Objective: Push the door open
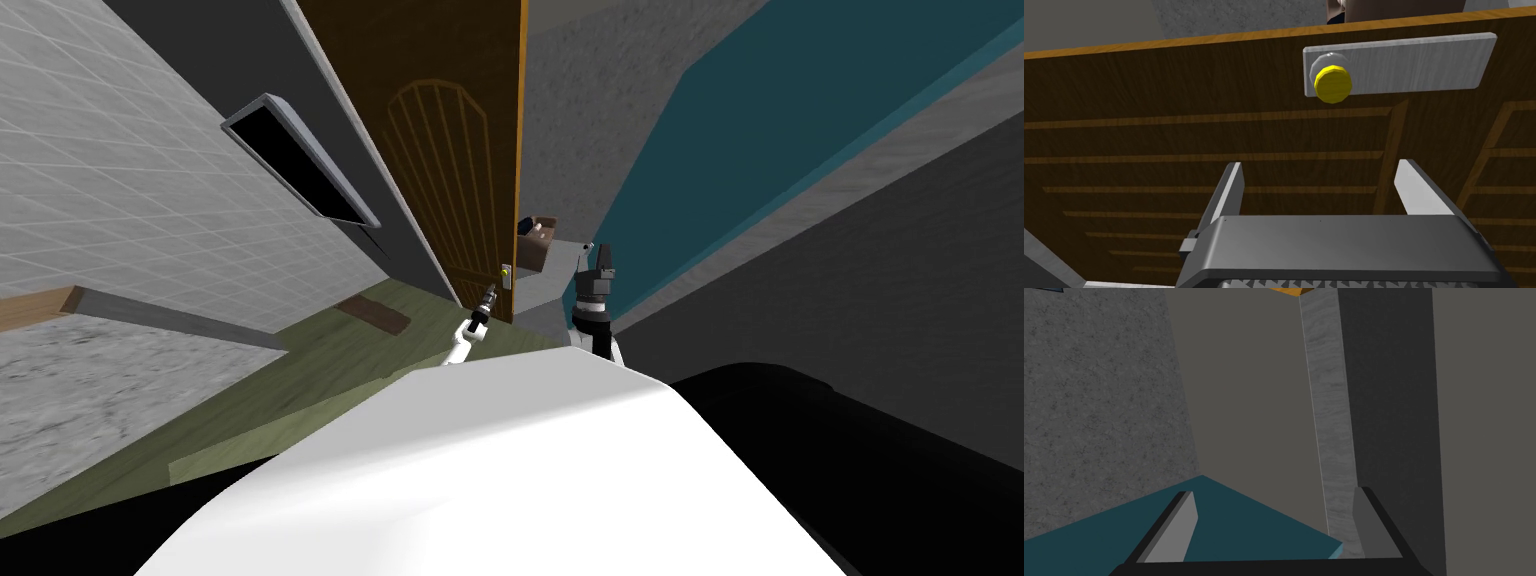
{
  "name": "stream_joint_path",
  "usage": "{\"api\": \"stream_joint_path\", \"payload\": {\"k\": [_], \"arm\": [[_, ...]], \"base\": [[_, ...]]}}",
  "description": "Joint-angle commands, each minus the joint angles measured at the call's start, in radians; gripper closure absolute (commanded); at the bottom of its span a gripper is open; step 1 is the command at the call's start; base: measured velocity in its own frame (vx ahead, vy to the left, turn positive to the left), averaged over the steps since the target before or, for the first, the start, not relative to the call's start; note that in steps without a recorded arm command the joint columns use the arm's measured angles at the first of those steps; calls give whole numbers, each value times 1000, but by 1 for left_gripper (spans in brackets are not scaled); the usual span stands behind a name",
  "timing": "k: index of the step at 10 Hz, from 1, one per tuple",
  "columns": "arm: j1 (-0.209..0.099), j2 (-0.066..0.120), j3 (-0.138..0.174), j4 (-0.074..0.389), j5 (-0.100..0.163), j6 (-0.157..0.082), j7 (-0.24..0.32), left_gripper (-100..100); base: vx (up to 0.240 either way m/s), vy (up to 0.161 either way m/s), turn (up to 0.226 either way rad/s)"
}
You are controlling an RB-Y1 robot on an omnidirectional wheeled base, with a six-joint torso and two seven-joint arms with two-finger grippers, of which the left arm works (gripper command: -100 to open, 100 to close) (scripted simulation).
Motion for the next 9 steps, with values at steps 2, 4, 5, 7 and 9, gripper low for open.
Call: {"api": "stream_joint_path", "payload": {"k": [2, 4, 5, 7, 9], "arm": [[-30, -17, -10, 53, -7, 2, 15, -100], [-48, -28, -16, 85, -10, 5, 24, -100], [-60, -36, -20, 105, -13, 6, 30, -100], [-74, -41, -16, 133, -12, -3, 30, -100], [-79, 1, -11, 141, -10, -6, 29, -100]], "base": [[99, 101, -58], [86, 97, -38], [115, 90, -52], [86, 88, -37], [110, -61, -25]]}}
